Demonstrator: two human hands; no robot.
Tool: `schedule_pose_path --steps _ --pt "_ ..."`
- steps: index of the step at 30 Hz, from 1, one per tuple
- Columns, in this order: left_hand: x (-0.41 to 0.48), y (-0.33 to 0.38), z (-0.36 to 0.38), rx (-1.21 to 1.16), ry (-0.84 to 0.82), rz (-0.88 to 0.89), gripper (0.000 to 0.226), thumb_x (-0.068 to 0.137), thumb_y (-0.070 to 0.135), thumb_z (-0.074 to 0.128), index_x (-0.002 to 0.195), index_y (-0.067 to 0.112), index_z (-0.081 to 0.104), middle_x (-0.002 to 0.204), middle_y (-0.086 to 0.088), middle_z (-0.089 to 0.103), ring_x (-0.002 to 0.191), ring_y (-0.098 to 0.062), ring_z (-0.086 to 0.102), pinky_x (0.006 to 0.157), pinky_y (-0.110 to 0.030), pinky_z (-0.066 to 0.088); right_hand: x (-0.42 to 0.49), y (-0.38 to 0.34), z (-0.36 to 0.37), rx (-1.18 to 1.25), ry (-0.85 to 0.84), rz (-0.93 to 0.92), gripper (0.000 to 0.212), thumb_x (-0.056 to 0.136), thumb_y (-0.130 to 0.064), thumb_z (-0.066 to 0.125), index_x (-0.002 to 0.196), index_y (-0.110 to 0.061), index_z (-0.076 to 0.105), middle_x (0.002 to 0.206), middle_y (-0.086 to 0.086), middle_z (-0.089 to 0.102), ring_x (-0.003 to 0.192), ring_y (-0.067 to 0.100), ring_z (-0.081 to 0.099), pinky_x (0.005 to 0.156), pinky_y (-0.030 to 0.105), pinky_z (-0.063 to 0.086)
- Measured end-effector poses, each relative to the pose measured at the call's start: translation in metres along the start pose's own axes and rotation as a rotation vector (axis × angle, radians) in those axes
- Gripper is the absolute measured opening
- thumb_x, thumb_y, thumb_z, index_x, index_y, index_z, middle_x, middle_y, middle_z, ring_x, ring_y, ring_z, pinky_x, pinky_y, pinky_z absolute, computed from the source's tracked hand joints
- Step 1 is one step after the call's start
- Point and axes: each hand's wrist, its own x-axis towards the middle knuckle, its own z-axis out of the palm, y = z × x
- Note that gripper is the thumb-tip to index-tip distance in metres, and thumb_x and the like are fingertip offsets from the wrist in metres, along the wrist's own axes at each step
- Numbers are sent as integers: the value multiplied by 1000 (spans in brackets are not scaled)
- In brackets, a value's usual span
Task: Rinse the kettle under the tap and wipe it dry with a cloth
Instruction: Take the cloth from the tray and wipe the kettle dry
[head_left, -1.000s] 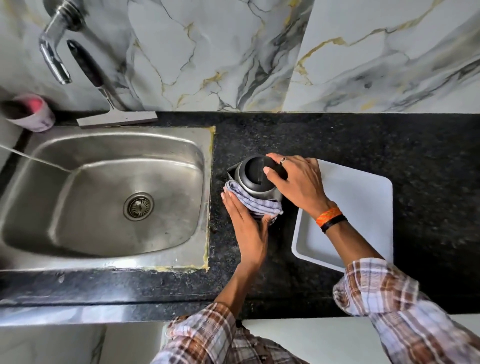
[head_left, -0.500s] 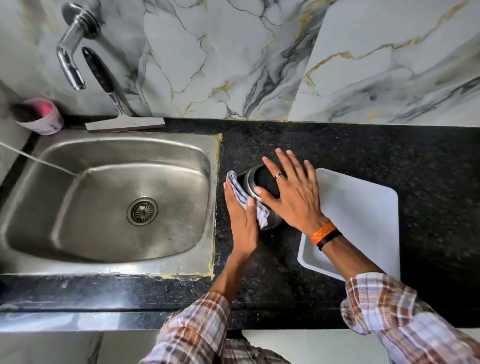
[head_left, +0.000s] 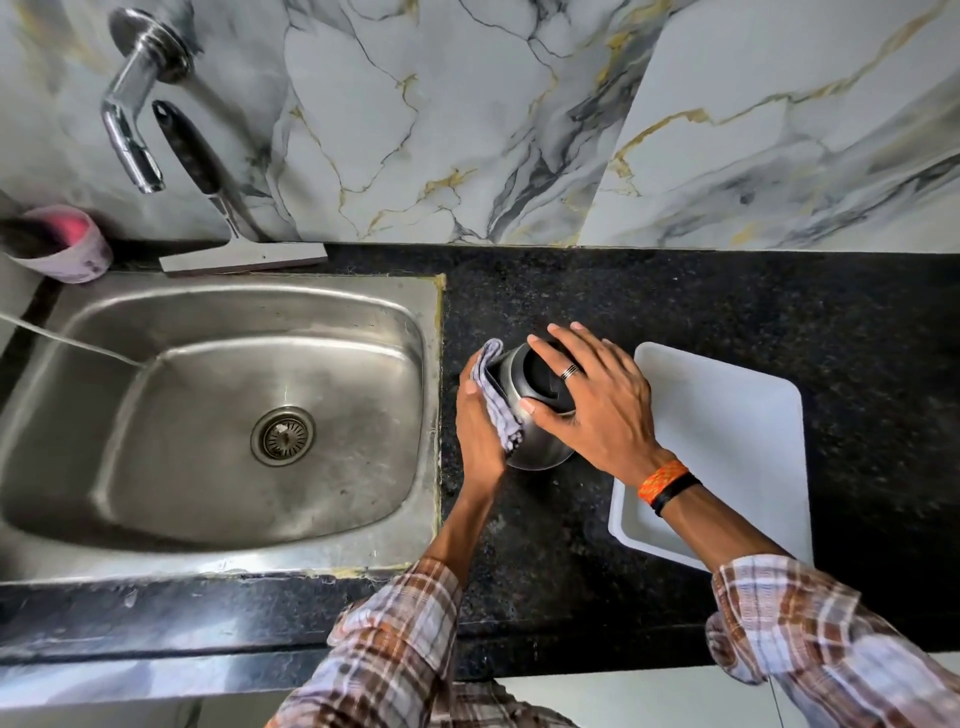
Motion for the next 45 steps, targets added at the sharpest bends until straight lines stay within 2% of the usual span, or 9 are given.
schedule_pose_path --steps 3,6,11,23,25,31,38,41,45 --pt "15 -7 -13 67 -79 -81 39 95 44 45 131 35 59 146 1 58 137 -12 52 122 -45 36 0 -1 -1 0 -5 -7 71 88 -70 42 151 -39 31 156 -6 42 148 17 34 117 44 35" --pt "24 9 -14 -47 -168 -79 36 101 22 49 131 9 63 136 -6 66 129 -14 61 116 -38 44 1 1 0 4 -1 -24 72 86 -71 45 150 -39 33 155 -6 43 146 17 36 115 41 36" --pt "61 19 -23 118 -480 -30 53 91 35 59 134 4 62 138 -11 66 132 -21 60 117 -40 43 2 3 1 1 -1 -32 74 83 -69 50 149 -39 35 153 -6 44 145 18 37 111 42 39" --pt "117 32 -8 442 -906 43 37 90 4 61 127 6 61 129 -8 62 108 10 63 99 -16 49 0 2 2 -23 31 -29 71 85 -71 44 149 -41 33 162 -7 32 153 16 22 115 43 34" --pt "127 20 -10 566 -957 12 23 92 -1 62 115 -2 63 114 -12 62 103 -4 61 97 -33 52 0 2 2 -32 10 -27 73 84 -70 48 150 -42 32 163 -7 28 153 16 20 116 43 32" --pt "140 34 8 597 -1112 -19 33 87 9 66 116 -7 63 117 -20 69 106 -21 70 95 -32 57 0 3 1 -39 14 -29 75 83 -70 50 150 -42 32 163 -6 28 153 17 20 117 44 32" --pt "120 49 5 405 -950 -219 24 95 -8 58 101 15 63 93 11 65 85 20 64 80 -15 48 0 4 2 -43 42 -24 72 85 -75 39 149 -42 34 162 -3 31 153 20 23 117 47 32" --pt "100 38 -7 210 -845 -298 27 103 5 44 115 12 67 107 8 77 100 5 70 89 -13 51 0 5 2 -32 64 -28 72 84 -74 42 149 -41 35 162 0 31 152 21 24 117 48 32" --pt "63 21 -16 -62 -473 -287 63 86 42 52 129 -2 63 136 -21 65 130 -30 61 112 -40 47 0 5 3 -29 71 -40 74 82 -72 47 148 -40 37 162 0 32 152 22 24 116 49 34"
